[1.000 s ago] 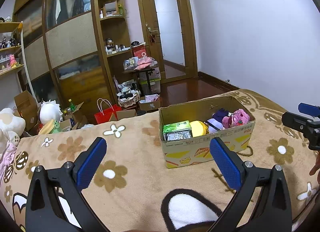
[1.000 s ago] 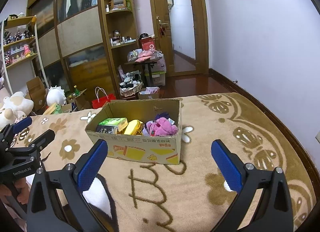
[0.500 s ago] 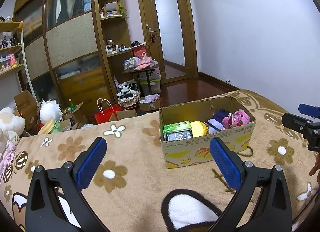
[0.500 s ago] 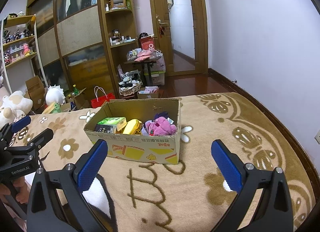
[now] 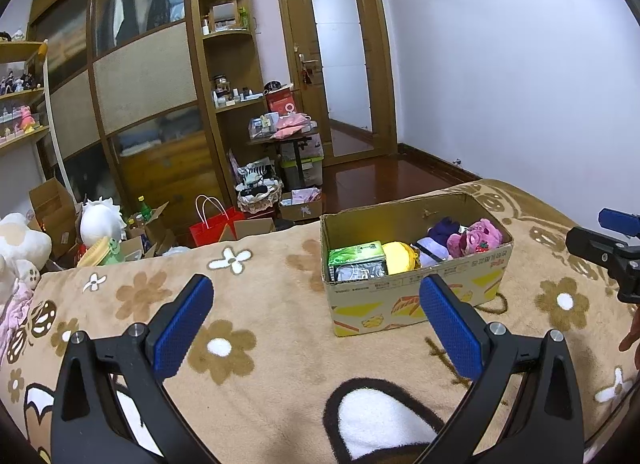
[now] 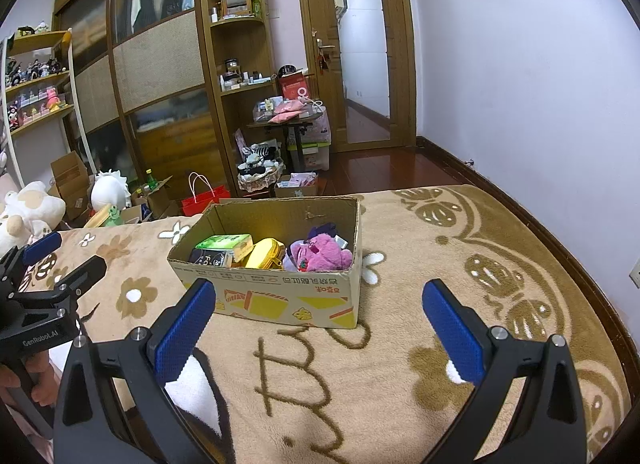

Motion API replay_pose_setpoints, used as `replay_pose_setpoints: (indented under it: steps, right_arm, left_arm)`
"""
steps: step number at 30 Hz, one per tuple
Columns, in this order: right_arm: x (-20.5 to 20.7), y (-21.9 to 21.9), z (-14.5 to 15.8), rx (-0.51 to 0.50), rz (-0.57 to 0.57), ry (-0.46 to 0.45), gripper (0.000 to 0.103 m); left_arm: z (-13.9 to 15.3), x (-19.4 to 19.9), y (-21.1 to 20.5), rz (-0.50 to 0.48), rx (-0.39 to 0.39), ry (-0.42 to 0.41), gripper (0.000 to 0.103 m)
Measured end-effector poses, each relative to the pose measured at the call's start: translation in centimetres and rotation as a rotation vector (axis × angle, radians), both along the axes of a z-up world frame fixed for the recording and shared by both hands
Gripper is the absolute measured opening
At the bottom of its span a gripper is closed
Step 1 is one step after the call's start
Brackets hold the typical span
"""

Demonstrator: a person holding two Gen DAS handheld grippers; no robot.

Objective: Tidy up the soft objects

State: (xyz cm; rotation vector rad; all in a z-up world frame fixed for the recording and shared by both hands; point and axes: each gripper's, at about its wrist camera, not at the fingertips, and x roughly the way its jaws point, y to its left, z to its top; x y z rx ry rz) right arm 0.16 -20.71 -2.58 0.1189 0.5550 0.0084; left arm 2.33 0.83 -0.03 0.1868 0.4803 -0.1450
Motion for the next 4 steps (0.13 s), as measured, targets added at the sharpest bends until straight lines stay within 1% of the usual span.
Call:
replay_pose_setpoints:
  steps: [4]
  right_arm:
    - [0.01,0.03,0.04,0.0,0.0,0.0,0.103]
  left_arm:
    - [-0.01,-0.13,0.01,0.005,0.002,-0.005,0.102]
